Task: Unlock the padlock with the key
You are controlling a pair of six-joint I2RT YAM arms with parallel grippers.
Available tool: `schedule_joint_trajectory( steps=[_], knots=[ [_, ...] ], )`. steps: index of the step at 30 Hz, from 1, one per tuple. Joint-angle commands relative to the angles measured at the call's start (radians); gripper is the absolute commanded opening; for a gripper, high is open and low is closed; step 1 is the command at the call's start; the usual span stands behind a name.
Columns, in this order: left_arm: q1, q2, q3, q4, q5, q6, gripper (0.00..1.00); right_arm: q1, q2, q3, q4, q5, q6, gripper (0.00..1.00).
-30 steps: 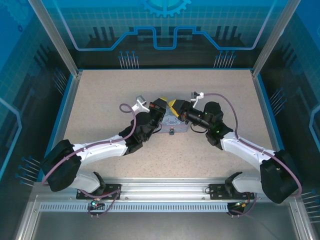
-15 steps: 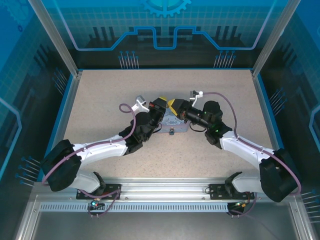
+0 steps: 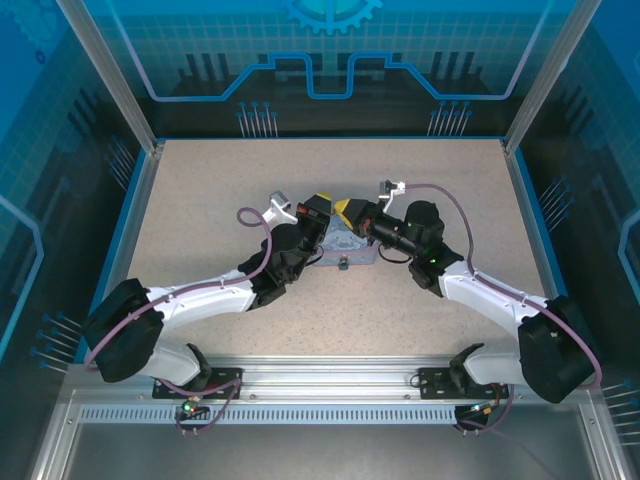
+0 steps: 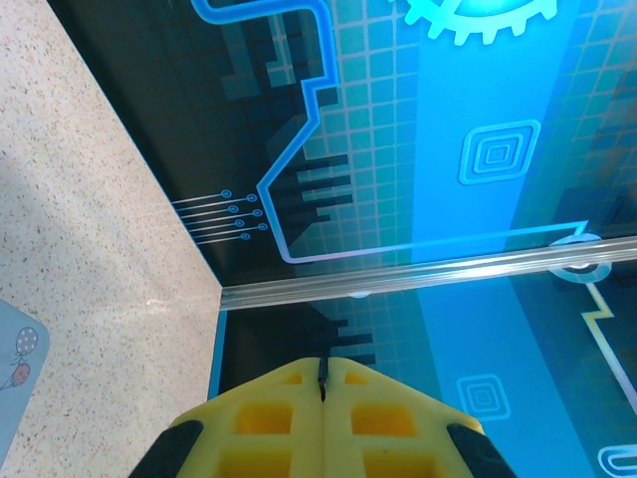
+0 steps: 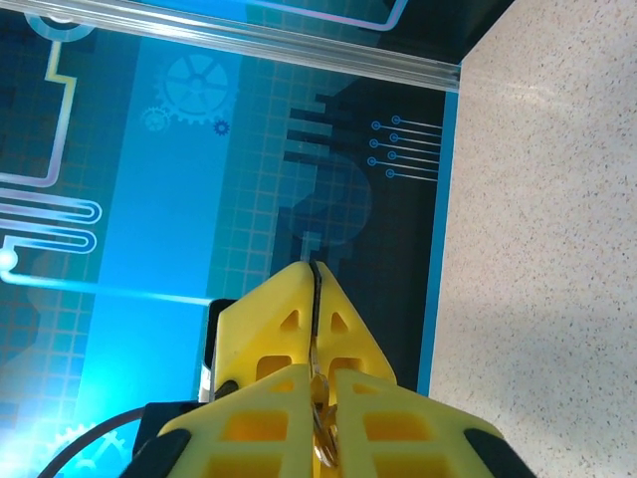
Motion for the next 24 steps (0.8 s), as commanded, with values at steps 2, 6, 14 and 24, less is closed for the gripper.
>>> schedule_joint_trajectory(
  steps=[2, 6, 14, 24],
  knots=[
    [-0.009, 0.013, 0.000, 0.021, 0.004, 0.013, 0.00, 0.025, 0.006, 0.039, 0.017, -0.010, -0.007, 0.00],
    [-0.009, 0.017, 0.004, 0.030, 0.009, 0.029, 0.00, 0.026, 0.009, 0.043, 0.009, -0.012, -0.009, 0.00],
    [-0.006, 0.009, 0.023, 0.041, 0.044, 0.086, 0.29, 0.024, 0.008, 0.034, -0.007, -0.012, -0.032, 0.00],
    [0.057, -0.046, 0.005, -0.083, 0.198, 0.017, 0.62, -0.011, -0.038, -0.002, -0.066, -0.046, -0.122, 0.00]
  ],
)
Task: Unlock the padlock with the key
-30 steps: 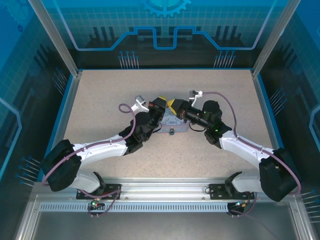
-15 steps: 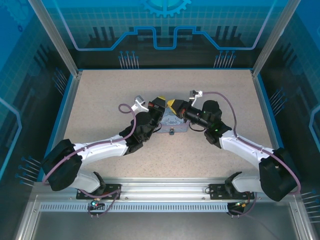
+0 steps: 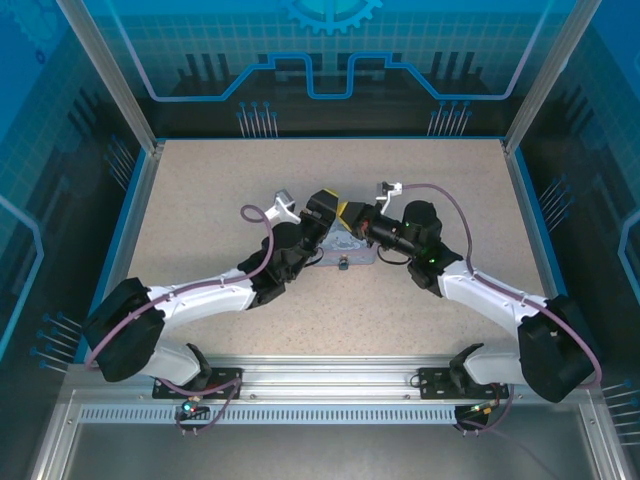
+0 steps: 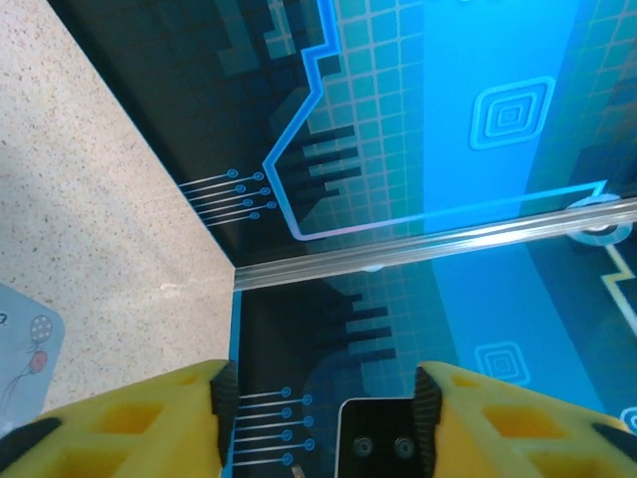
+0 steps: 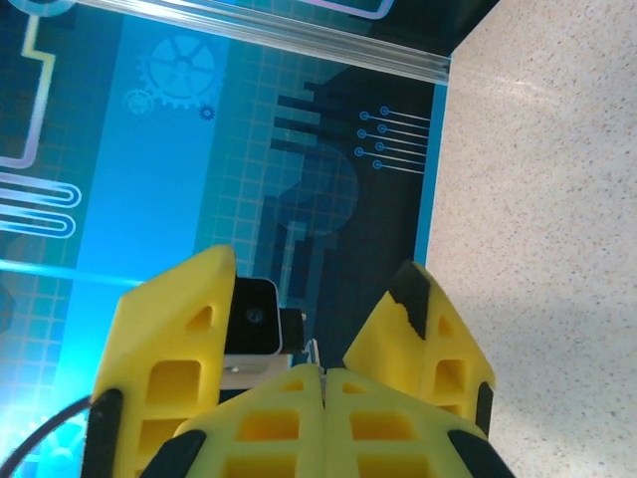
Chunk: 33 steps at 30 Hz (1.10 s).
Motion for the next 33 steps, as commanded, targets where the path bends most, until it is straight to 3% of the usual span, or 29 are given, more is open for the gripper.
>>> schedule_joint_trajectory(
  steps=[1, 9, 14, 30, 33],
  knots=[
    [0.041, -0.059, 0.004, -0.082, 0.116, -0.041, 0.62, -0.023, -0.046, -0.013, -0.031, -0.036, -0.077, 0.00],
    [0.206, -0.129, 0.043, -0.346, 0.489, -0.090, 0.68, -0.101, -0.102, -0.056, -0.060, -0.145, -0.200, 0.00],
    [0.229, -0.098, 0.106, -0.433, 0.633, -0.073, 0.68, -0.106, -0.108, -0.050, -0.097, -0.174, -0.260, 0.00],
    [0.147, -0.057, 0.102, -0.353, 0.578, -0.122, 0.61, -0.098, -0.061, -0.038, -0.132, -0.128, -0.248, 0.00],
    [0.134, -0.068, 0.099, -0.362, 0.552, -0.116, 0.56, -0.097, -0.051, -0.039, -0.139, -0.115, -0.245, 0.00]
  ],
)
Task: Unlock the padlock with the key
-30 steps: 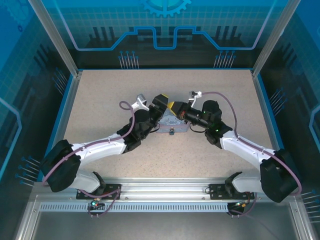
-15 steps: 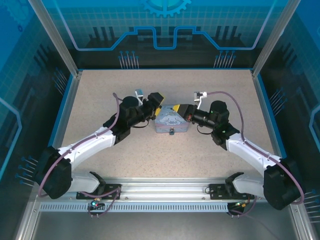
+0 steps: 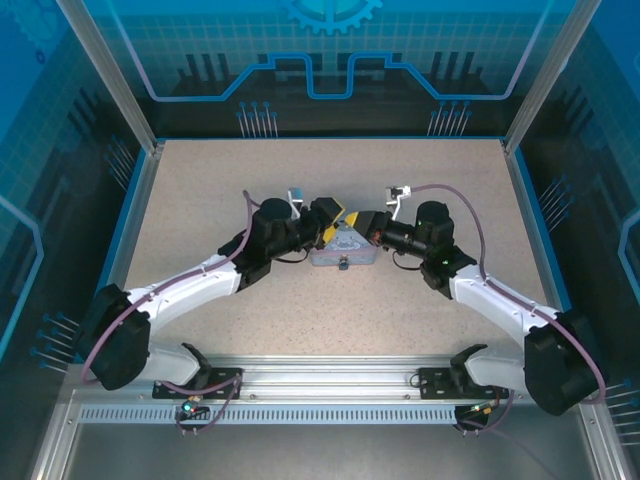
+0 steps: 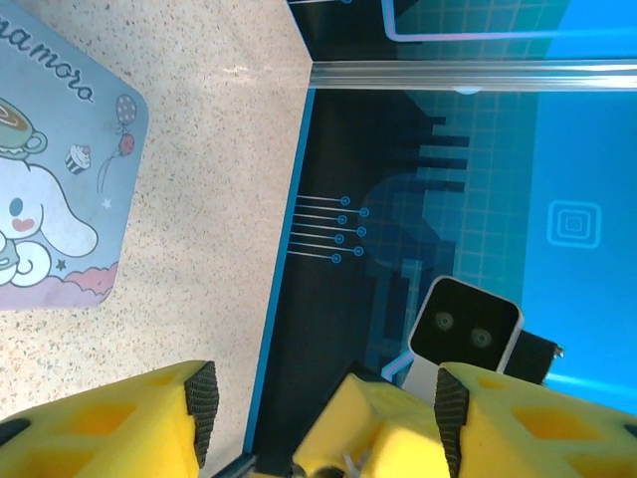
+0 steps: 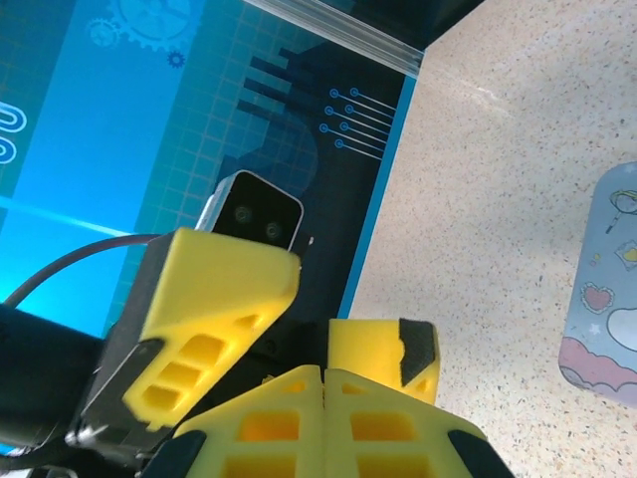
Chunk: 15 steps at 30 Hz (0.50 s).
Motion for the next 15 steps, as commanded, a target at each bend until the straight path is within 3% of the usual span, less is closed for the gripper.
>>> schedule_joint_trajectory(
  steps=[1, 15],
  knots=[
    [-0.017, -0.020, 0.013, 0.012, -0.041, 0.003, 0.54, 0.001, 0.012, 0.008, -0.016, 0.017, -0.016, 0.00],
    [-0.035, -0.017, -0.019, 0.015, -0.079, -0.008, 0.25, 0.001, 0.018, 0.007, -0.029, 0.039, -0.008, 0.00]
  ],
)
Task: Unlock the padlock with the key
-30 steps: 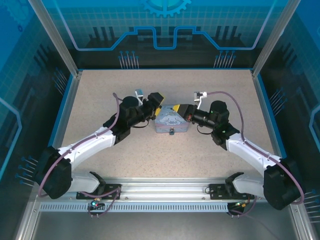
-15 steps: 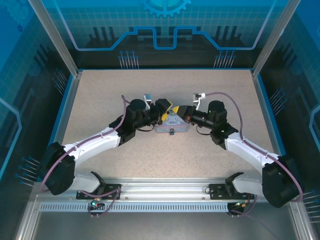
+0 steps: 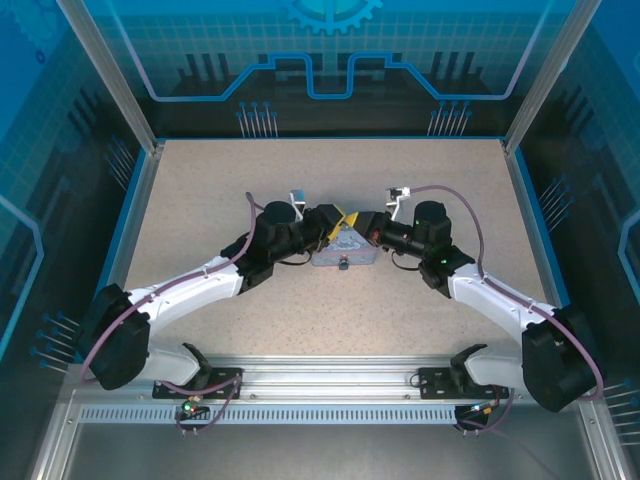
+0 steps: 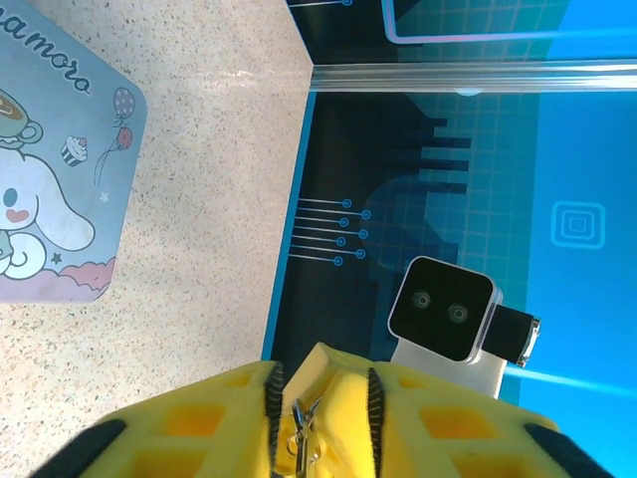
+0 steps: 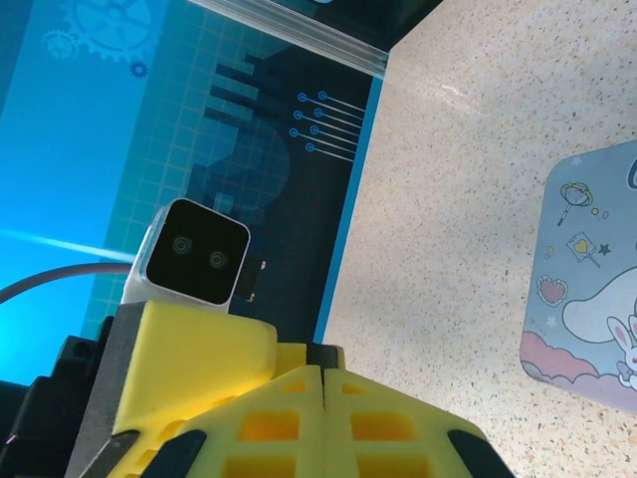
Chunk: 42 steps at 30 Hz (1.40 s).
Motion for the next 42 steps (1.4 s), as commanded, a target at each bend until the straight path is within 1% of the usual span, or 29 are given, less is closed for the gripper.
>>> schedule_joint_trajectory(
  steps=[1, 4, 6, 7, 8, 9, 10, 11, 12, 13, 15, 17, 19, 20, 22, 25, 28, 29, 39, 42],
  knots=[
    [-0.007, -0.017, -0.020, 0.016, -0.030, -0.007, 0.22, 0.000, 0.002, 0.008, -0.013, 0.013, -0.009, 0.00],
    [-0.009, -0.017, -0.025, 0.014, -0.032, -0.009, 0.12, 0.000, 0.002, 0.008, -0.013, 0.013, -0.009, 0.00],
    [-0.008, -0.013, -0.024, 0.015, -0.033, -0.007, 0.00, 0.000, -0.001, 0.008, -0.013, 0.009, -0.007, 0.00],
    [-0.009, -0.013, -0.025, 0.017, -0.033, -0.003, 0.00, 0.000, -0.004, 0.009, -0.016, 0.006, -0.008, 0.00],
    [-0.008, -0.013, -0.026, 0.018, -0.033, 0.004, 0.00, -0.004, -0.011, 0.009, -0.024, 0.005, -0.007, 0.05],
    [-0.008, -0.013, -0.026, 0.019, -0.033, 0.014, 0.00, -0.009, -0.020, 0.007, -0.034, 0.005, -0.008, 0.20],
    [-0.008, -0.015, -0.024, 0.022, -0.034, 0.031, 0.00, -0.020, -0.038, 0.000, -0.045, 0.007, -0.008, 0.41],
    [-0.008, -0.020, -0.024, 0.027, -0.036, 0.050, 0.00, -0.032, -0.059, -0.009, -0.056, 0.013, -0.006, 0.54],
    [-0.009, -0.024, -0.026, 0.035, -0.035, 0.072, 0.00, -0.049, -0.078, -0.020, -0.066, 0.015, -0.003, 0.61],
    [-0.009, -0.030, -0.028, 0.042, -0.039, 0.096, 0.00, -0.070, -0.099, -0.029, -0.073, 0.012, 0.002, 0.64],
    [-0.009, -0.042, -0.038, 0.082, -0.041, 0.148, 0.00, -0.105, -0.130, -0.041, -0.077, -0.007, 0.012, 0.65],
    [-0.009, -0.052, -0.053, 0.143, -0.038, 0.204, 0.00, -0.134, -0.148, -0.040, -0.071, -0.033, 0.025, 0.64],
    [-0.009, -0.054, -0.062, 0.201, -0.032, 0.242, 0.00, -0.147, -0.145, -0.029, -0.051, -0.067, 0.036, 0.60],
    [-0.009, -0.051, -0.072, 0.252, -0.026, 0.264, 0.00, -0.149, -0.137, -0.017, -0.037, -0.087, 0.040, 0.57],
    [-0.007, -0.044, -0.083, 0.327, -0.013, 0.281, 0.00, -0.149, -0.120, 0.003, -0.010, -0.115, 0.052, 0.52],
    [-0.008, -0.028, -0.082, 0.387, -0.005, 0.286, 0.00, -0.148, -0.094, 0.032, 0.032, -0.138, 0.074, 0.45],
    [-0.009, -0.008, -0.083, 0.442, 0.007, 0.283, 0.00, -0.141, -0.074, 0.057, 0.047, -0.147, 0.083, 0.40],
    [-0.008, -0.002, -0.083, 0.459, 0.008, 0.281, 0.00, -0.138, -0.068, 0.064, 0.057, -0.151, 0.088, 0.40],
    [-0.008, 0.044, -0.058, 0.493, 0.035, 0.270, 0.00, -0.106, -0.035, 0.089, 0.092, -0.170, 0.092, 0.39],
    [-0.008, 0.050, -0.057, 0.494, 0.039, 0.267, 0.00, -0.103, -0.022, 0.101, 0.096, -0.192, 0.086, 0.36]
  ],
)
